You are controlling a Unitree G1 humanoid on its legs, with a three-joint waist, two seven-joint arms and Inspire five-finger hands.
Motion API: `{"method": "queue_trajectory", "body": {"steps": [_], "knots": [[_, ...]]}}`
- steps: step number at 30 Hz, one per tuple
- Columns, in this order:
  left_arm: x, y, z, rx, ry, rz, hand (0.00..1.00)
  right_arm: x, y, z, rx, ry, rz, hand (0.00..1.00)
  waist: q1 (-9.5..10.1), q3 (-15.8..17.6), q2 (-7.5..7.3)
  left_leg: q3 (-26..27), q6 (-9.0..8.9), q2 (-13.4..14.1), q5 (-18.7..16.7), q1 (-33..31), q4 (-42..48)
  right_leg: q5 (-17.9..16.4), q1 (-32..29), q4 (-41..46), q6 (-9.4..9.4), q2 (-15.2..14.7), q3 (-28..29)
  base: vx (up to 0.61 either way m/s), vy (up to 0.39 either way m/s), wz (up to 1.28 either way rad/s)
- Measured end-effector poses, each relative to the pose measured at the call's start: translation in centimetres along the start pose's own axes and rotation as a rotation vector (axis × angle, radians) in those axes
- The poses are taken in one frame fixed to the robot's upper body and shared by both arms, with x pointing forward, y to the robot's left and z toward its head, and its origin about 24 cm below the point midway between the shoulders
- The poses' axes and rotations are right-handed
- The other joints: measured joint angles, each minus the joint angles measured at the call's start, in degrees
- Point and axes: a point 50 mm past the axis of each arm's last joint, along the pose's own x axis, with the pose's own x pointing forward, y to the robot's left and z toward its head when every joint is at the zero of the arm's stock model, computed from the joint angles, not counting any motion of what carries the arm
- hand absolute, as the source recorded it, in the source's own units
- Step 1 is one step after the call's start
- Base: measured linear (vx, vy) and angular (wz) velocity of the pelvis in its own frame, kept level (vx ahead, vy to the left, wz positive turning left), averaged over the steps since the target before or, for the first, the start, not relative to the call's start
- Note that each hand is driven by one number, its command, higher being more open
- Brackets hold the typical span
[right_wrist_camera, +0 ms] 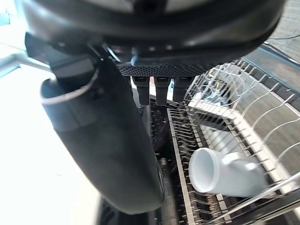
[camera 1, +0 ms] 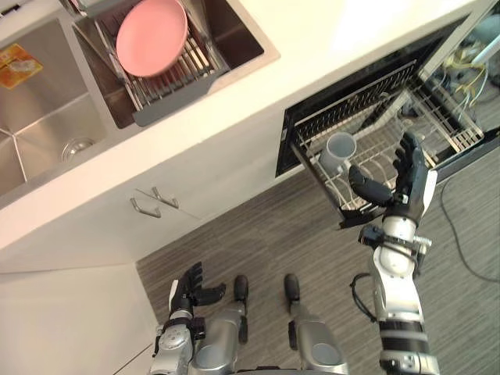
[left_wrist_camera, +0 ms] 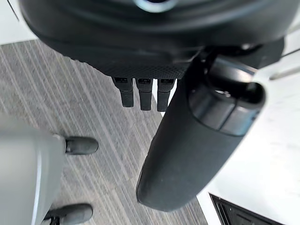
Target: Walk over to the sink, pick up the cup, carry it to the dishwasher, place the cup inside the dishwasher, then close the dishwasher door
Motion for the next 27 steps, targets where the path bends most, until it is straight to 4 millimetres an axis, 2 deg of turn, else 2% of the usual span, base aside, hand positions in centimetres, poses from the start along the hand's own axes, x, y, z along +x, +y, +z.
{"method": "queue_trajectory", "body": {"steps": [1,4,9,10,12,13,15,18,20,21,22,23,24,25,27], "knots": [[-0.2,0.2,-0.4,-0.010,0.014,0.008,0.90,-0.5,0.0,0.6,0.015,-0.024,0.011,0.90,-0.12,-0.9,-0.54,-0.6,-0.10,0.0,-0.2,0.6,0.0,-0.4,0.8,0.1,-0.03,0.0,-0.5,0.06,-0.015,0.21],[-0.8,0.5,-1.9,-0.017,0.067,0.016,0.90,-1.4,0.3,2.2,0.020,-0.110,0.054,0.90,-0.13,-4.2,-0.94,-2.3,-0.23,-0.3,-0.5,1.2,0.2,-1.3,2.2,0.2,-0.17,-0.2,-2.4,0.05,-0.012,0.32],[-1.0,0.7,-2.5,-0.002,0.089,0.019,0.90,-1.6,0.9,4.3,0.017,-0.230,0.103,0.90,0.58,-4.9,-0.95,-5.6,-0.56,-0.8,-1.8,1.4,3.6,-3.7,4.4,2.6,-0.61,-0.3,-6.5,-0.01,-0.020,0.42],[-1.0,0.7,-2.6,0.000,0.094,0.021,0.90,-1.6,1.0,4.5,0.007,-0.244,0.114,0.90,0.80,-5.5,-0.88,-5.1,-0.33,-0.7,-3.1,0.3,4.6,-4.0,4.5,3.1,-0.65,-0.3,-7.5,-0.05,-0.004,0.51],[-1.1,0.8,-3.0,0.010,0.111,0.020,0.90,-1.3,0.6,4.7,-0.033,-0.265,0.119,0.90,0.42,-6.3,-0.47,2.7,-0.42,2.2,-4.0,-0.8,6.6,-4.6,5.1,3.2,-0.54,-0.8,-10.2,-0.02,0.004,0.65],[-1.1,0.8,-3.0,0.012,0.114,0.021,0.90,-1.0,0.3,4.8,-0.057,-0.278,0.116,0.90,0.57,-6.4,-0.29,8.5,-0.26,4.4,-4.4,-1.3,8.3,-5.3,5.1,4.1,-0.24,-1.2,-11.4,0.02,0.017,0.49],[-1.2,1.1,-3.3,0.020,0.123,0.027,0.90,-0.7,0.2,5.1,-0.077,-0.298,0.117,0.90,0.86,-6.5,-0.15,11.2,-0.48,5.2,-5.2,-1.7,9.7,-6.1,5.1,5.2,0.48,-1.8,-11.9,0.02,0.075,0.25],[-1.5,1.5,-3.8,0.026,0.137,0.035,0.90,-0.4,0.3,5.5,-0.074,-0.314,0.116,0.90,1.76,-7.1,-0.48,11.1,0.12,3.4,-6.9,-1.5,10.4,-7.7,5.2,6.8,1.95,-3.7,-12.1,0.05,0.128,0.13],[-1.6,1.5,-3.8,0.032,0.140,0.029,0.90,-0.4,0.3,5.3,-0.095,-0.309,0.114,0.90,1.46,-7.0,-0.65,11.0,0.99,2.1,-9.0,-0.9,12.6,-11.8,4.8,12.4,3.28,-5.9,-13.1,0.10,0.163,0.30],[-1.6,1.6,-3.8,0.034,0.140,0.029,0.90,-0.3,0.2,5.0,-0.112,-0.302,0.110,0.90,1.61,-7.2,-1.14,10.8,1.53,0.9,-10.9,-0.3,14.3,-15.1,3.8,18.4,4.30,-7.8,-13.1,0.12,0.148,0.16],[-1.6,1.6,-3.9,0.036,0.141,0.030,0.90,-0.2,0.4,4.8,-0.125,-0.294,0.117,0.90,1.99,-7.6,-1.34,10.9,2.14,0.2,-12.3,0.2,15.0,-16.5,0.5,26.9,4.52,-9.2,-12.4,0.12,0.152,0.08],[-1.6,1.7,-3.9,0.038,0.142,0.033,0.90,-0.2,0.5,4.6,-0.131,-0.287,0.121,0.90,1.98,-7.6,-1.32,10.8,2.39,0.1,-12.7,0.6,15.0,-16.2,-1.5,31.7,4.31,-9.7,-11.8,0.14,0.154,0.08],[-1.6,2.0,-3.9,0.043,0.142,0.037,0.90,-0.2,0.6,4.3,-0.152,-0.273,0.125,0.90,1.70,-7.5,-1.73,10.0,2.91,-0.3,-13.5,2.0,15.0,-14.0,-5.9,42.3,2.50,-10.5,-10.0,0.21,0.137,0.31],[-1.7,2.2,-4.1,0.051,0.150,0.042,0.90,-0.2,0.5,3.8,-0.176,-0.254,0.129,0.90,0.94,-7.8,-2.03,8.4,3.76,-0.4,-14.0,3.5,14.9,-15.4,-9.2,48.4,2.07,-9.8,-7.9,0.25,0.114,0.47],[-1.9,2.3,-4.4,0.056,0.162,0.044,0.90,0.0,0.4,3.6,-0.198,-0.251,0.133,0.90,0.23,-8.1,-2.44,6.0,3.28,-0.4,-14.3,6.1,13.4,-17.5,-11.2,46.7,1.67,-7.0,-6.1,0.36,0.020,0.64]]}}
